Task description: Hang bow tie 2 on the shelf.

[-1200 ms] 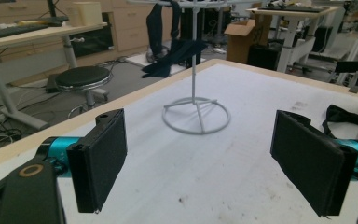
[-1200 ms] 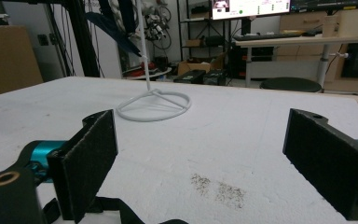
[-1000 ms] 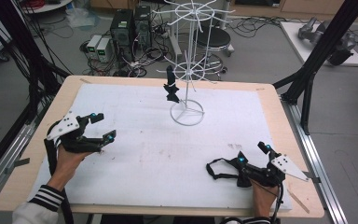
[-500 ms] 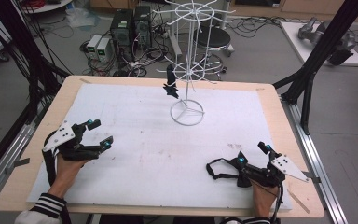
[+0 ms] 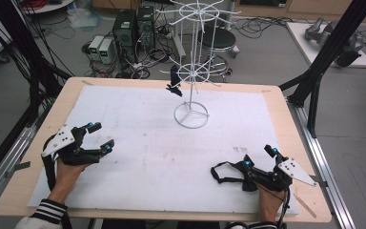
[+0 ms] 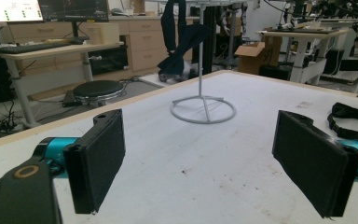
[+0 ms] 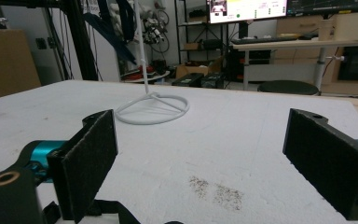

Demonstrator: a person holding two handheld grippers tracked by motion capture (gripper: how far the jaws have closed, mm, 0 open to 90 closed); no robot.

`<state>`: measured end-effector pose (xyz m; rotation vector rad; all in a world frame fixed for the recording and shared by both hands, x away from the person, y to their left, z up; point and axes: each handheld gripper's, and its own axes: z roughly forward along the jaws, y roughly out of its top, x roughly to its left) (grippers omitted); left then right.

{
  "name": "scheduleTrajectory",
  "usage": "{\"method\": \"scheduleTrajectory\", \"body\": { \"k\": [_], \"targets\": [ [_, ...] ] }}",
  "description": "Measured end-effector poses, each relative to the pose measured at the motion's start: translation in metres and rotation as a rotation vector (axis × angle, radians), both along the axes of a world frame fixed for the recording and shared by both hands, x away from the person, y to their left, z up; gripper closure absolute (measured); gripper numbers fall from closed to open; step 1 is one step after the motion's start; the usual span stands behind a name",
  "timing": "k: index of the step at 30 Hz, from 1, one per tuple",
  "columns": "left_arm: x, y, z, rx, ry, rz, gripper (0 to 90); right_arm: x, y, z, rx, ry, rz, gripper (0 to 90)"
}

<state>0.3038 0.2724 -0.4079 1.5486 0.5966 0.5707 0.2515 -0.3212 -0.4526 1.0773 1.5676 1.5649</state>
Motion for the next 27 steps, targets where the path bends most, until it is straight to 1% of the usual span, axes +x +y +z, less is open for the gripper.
{"method": "scheduleTrajectory", "body": {
  "k": [3, 5, 7, 8, 9, 10, 12, 16, 18, 19, 21, 22, 27],
  "targets": [
    [-0.001, 0.0, -0.001, -0.005, -0.002, 0.01, 17.3, 0.0, -0.002, 0.001, 0.005, 0.004, -0.003, 9.3],
    [-0.002, 0.0, -0.002, 0.004, -0.004, 0.015, 17.3, -0.001, -0.003, 0.003, 0.006, 0.001, -0.002, 9.3],
    [-0.003, -0.001, -0.003, 0.001, -0.002, 0.0, 17.3, -0.004, -0.004, 0.008, 0.01, -0.004, -0.001, 9.3],
    [-0.004, -0.002, -0.004, 0.001, 0.005, -0.008, 17.3, -0.005, -0.006, 0.01, 0.01, -0.014, 0.001, 9.3],
    [-0.004, -0.002, -0.005, 0.01, 0.006, -0.012, 17.3, -0.006, -0.007, 0.013, 0.01, -0.016, 0.004, 9.3],
    [-0.005, -0.003, -0.005, 0.011, 0.006, -0.012, 17.3, -0.007, -0.008, 0.015, 0.011, -0.011, 0.006, 9.3],
    [-0.005, -0.003, -0.006, 0.009, 0.003, -0.018, 17.3, -0.009, -0.01, 0.02, -0.002, -0.005, 0.009, 9.3],
    [-0.006, -0.004, -0.008, -0.001, 0.006, -0.028, 17.3, -0.012, -0.014, 0.027, -0.018, 0.032, 0.016, 9.3],
    [-0.006, -0.005, -0.009, 0.002, 0.003, -0.036, 17.3, -0.012, -0.014, 0.032, -0.034, 0.054, 0.021, 9.3],
    [-0.006, -0.005, -0.009, 0.004, 0.002, -0.036, 17.3, -0.013, -0.014, 0.035, -0.058, 0.064, 0.023, 9.3],
    [-0.007, -0.005, -0.011, 0.001, -0.001, -0.036, 17.3, -0.014, -0.014, 0.041, -0.081, 0.096, 0.035, 9.4],
    [-0.007, -0.005, -0.012, 0.0, -0.003, -0.034, 17.3, -0.014, -0.014, 0.043, -0.093, 0.101, 0.036, 9.4],
    [-0.009, -0.003, -0.015, -0.01, -0.014, -0.027, 17.3, -0.015, -0.013, 0.06, -0.16, 0.177, 0.026, 9.4]
  ]
}}
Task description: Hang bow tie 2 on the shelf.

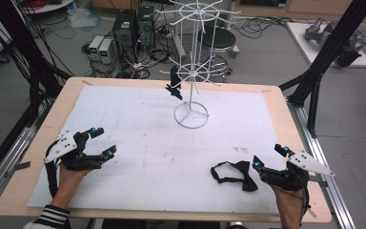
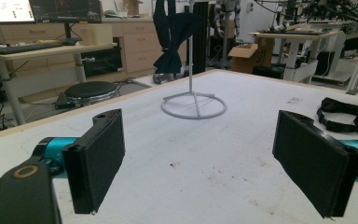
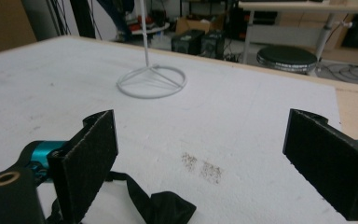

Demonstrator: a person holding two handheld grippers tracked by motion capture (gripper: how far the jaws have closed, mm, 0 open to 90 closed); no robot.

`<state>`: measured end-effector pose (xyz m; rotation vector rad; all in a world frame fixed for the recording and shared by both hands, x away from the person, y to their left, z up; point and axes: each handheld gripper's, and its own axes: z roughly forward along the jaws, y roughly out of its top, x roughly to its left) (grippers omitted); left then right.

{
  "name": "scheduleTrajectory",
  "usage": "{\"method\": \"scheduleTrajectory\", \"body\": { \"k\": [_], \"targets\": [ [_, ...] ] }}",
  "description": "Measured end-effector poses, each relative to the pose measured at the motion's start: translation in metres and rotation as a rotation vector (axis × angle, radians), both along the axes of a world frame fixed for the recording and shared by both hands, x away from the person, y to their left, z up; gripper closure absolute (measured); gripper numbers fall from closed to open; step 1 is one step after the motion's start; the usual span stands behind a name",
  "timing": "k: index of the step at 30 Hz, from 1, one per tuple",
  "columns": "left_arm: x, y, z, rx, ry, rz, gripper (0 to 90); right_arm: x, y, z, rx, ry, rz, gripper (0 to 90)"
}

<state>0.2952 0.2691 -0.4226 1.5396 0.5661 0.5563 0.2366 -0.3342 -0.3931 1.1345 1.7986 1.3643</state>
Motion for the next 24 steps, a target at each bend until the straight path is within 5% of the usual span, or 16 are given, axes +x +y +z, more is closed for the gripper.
{"method": "scheduleTrajectory", "body": {
  "k": [9, 12, 24],
  "targets": [
    [-0.001, 0.002, -0.003, 0.003, -0.002, 0.006, 17.3, 0.007, 0.006, 0.022, -0.089, 0.144, 0.032, 9.4],
    [-0.002, 0.001, -0.005, 0.004, -0.005, 0.01, 17.3, 0.009, 0.007, 0.025, -0.091, 0.183, 0.041, 9.3],
    [-0.004, -0.001, -0.013, 0.005, -0.01, 0.026, 17.2, 0.019, 0.014, 0.032, -0.231, 0.323, 0.123, 9.4]
  ]
}}
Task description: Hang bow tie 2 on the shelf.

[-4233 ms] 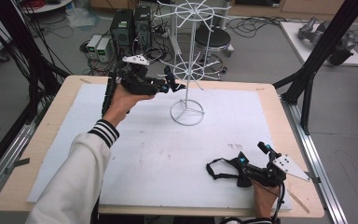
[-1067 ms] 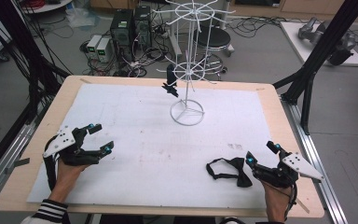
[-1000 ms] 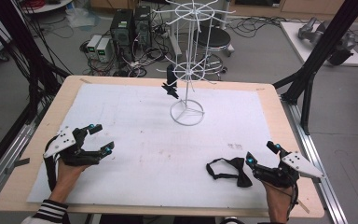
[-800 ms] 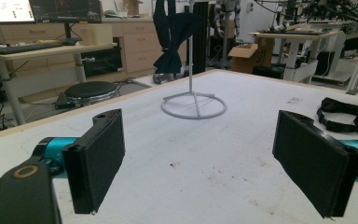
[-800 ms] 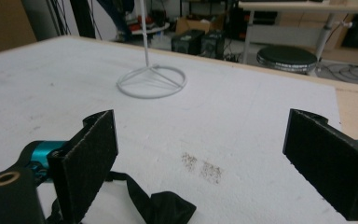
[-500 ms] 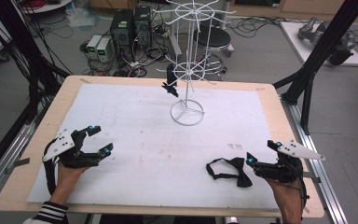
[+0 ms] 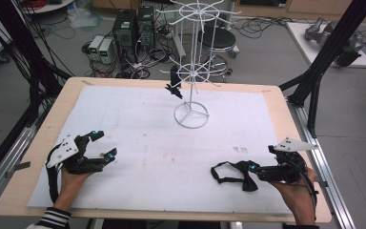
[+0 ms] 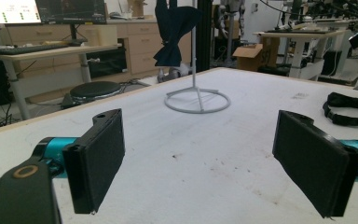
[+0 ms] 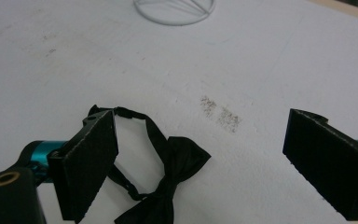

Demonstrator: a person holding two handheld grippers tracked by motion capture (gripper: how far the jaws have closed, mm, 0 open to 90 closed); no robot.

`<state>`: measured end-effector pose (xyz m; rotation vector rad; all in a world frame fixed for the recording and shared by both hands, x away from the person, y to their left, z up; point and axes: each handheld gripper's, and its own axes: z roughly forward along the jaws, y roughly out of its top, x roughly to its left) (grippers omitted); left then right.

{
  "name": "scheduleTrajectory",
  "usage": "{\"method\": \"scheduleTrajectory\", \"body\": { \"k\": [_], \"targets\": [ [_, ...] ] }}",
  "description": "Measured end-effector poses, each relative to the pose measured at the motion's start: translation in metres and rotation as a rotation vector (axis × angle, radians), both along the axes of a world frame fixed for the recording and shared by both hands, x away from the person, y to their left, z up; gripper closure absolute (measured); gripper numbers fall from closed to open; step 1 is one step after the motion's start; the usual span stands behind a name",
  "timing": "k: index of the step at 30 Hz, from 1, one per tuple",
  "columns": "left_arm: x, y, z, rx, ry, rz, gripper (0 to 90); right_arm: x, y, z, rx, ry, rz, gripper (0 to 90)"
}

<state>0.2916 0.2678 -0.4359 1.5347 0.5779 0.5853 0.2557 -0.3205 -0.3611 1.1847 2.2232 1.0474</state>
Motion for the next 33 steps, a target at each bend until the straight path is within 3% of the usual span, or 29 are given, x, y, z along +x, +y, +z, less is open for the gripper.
{"method": "scheduleTrajectory", "body": {
  "k": [4, 10, 21, 33],
  "targets": [
    [-0.001, 0.001, -0.002, 0.007, -0.006, 0.006, 17.3, 0.002, 0.0, 0.0, -0.001, 0.048, 0.005, 9.4],
    [-0.001, 0.0, -0.005, 0.011, -0.007, 0.012, 17.3, 0.007, 0.002, -0.001, -0.044, 0.119, 0.004, 9.5],
    [-0.001, -0.002, -0.009, 0.025, -0.001, 0.008, 17.3, 0.018, 0.007, -0.014, -0.082, 0.252, 0.001, 15.6],
    [-0.002, -0.003, -0.011, 0.024, -0.007, 0.009, 17.2, 0.027, 0.015, -0.023, -0.141, 0.352, -0.018, 23.3]
  ]
}}
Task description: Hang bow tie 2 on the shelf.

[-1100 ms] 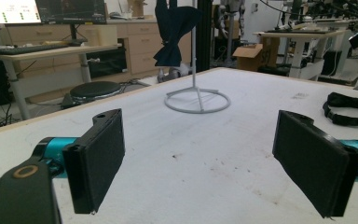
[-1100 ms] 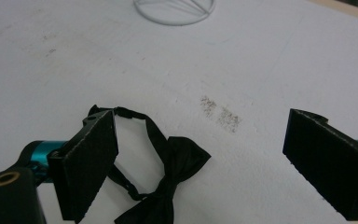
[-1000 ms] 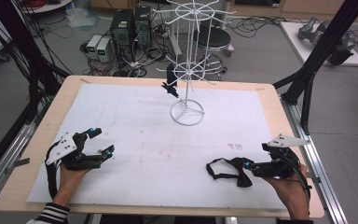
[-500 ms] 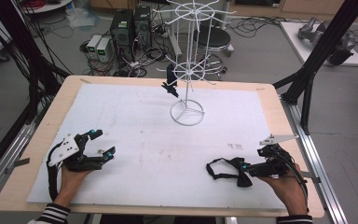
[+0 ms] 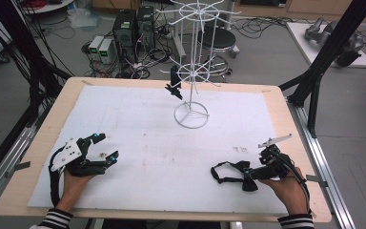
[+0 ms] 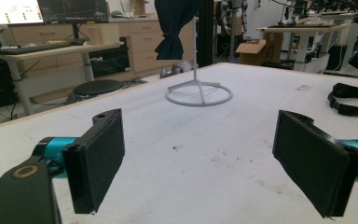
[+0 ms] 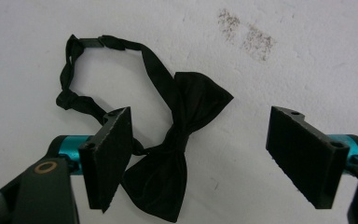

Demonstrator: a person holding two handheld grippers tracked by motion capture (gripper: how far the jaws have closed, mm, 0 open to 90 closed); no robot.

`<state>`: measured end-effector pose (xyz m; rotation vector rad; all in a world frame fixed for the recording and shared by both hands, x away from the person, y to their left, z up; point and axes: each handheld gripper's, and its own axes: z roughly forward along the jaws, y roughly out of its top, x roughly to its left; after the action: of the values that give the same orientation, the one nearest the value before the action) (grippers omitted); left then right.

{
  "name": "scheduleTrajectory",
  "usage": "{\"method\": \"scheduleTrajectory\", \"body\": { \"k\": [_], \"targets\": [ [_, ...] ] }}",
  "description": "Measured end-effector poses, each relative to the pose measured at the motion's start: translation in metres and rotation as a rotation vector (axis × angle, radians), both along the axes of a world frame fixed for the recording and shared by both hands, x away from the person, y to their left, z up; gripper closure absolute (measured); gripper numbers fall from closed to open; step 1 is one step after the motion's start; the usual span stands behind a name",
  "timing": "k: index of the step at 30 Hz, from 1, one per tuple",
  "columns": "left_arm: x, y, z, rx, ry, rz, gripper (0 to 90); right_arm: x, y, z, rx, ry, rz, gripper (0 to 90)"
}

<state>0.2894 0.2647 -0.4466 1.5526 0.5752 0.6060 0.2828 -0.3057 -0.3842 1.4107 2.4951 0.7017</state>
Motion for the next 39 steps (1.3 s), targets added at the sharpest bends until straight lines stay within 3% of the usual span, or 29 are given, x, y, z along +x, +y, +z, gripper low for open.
{"method": "scheduleTrajectory", "body": {
  "k": [9, 28, 39],
  "targets": [
    [0.0, 0.0, 0.0, 0.001, -0.002, -0.001, 17.2, 0.005, 0.004, -0.007, -0.025, 0.083, -0.047, 29.4],
    [0.0, -0.001, -0.001, 0.001, -0.001, -0.005, 17.2, 0.018, 0.014, -0.019, -0.032, 0.203, -0.063, 44.7],
    [0.0, -0.001, -0.002, 0.002, 0.002, -0.008, 17.2, 0.022, 0.015, -0.025, -0.05, 0.222, -0.06, 56.7]
  ]
}}
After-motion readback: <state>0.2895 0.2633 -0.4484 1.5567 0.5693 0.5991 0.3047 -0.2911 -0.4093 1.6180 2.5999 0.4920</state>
